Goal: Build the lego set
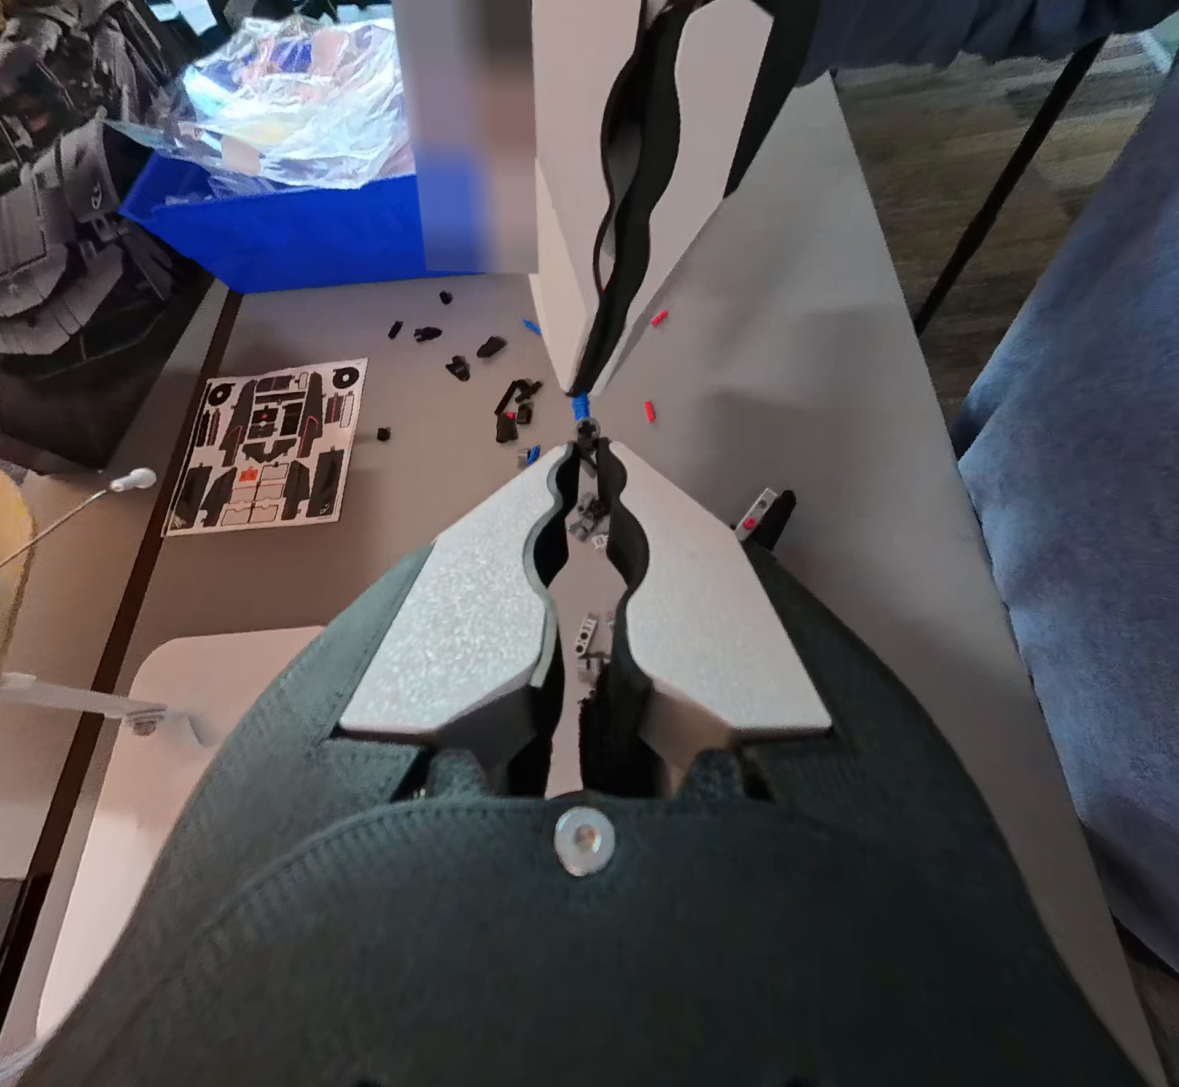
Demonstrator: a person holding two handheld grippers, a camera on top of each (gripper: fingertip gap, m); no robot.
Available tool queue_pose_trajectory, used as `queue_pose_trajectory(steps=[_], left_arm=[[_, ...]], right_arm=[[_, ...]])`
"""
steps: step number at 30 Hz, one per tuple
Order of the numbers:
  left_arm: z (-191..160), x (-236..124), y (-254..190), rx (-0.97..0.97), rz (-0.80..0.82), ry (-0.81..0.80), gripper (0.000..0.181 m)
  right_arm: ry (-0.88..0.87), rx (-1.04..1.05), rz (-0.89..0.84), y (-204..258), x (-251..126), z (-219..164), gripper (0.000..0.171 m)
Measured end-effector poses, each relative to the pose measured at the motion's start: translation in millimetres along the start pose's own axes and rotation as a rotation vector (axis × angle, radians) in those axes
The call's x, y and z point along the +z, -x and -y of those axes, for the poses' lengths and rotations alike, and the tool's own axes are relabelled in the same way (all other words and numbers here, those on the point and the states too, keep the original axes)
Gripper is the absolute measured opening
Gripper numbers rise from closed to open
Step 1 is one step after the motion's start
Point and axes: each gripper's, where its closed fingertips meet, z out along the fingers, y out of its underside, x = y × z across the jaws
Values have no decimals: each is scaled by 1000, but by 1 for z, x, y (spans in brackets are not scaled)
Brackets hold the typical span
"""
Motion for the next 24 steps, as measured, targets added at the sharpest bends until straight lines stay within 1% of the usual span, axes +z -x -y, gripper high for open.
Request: queue_pose_trajectory(steps=[1, 8, 24], left_arm=[[2, -1, 0, 2, -2, -12, 4], [15, -7, -1, 8, -33, -69, 4], [42, -18, -11, 10, -98, -212, 4]], right_arm=[[-7, -1, -3, -1, -2, 1, 0], [-71, 20, 8, -5, -13, 12, 0], [-300, 170, 50, -8, -37, 32, 0]])
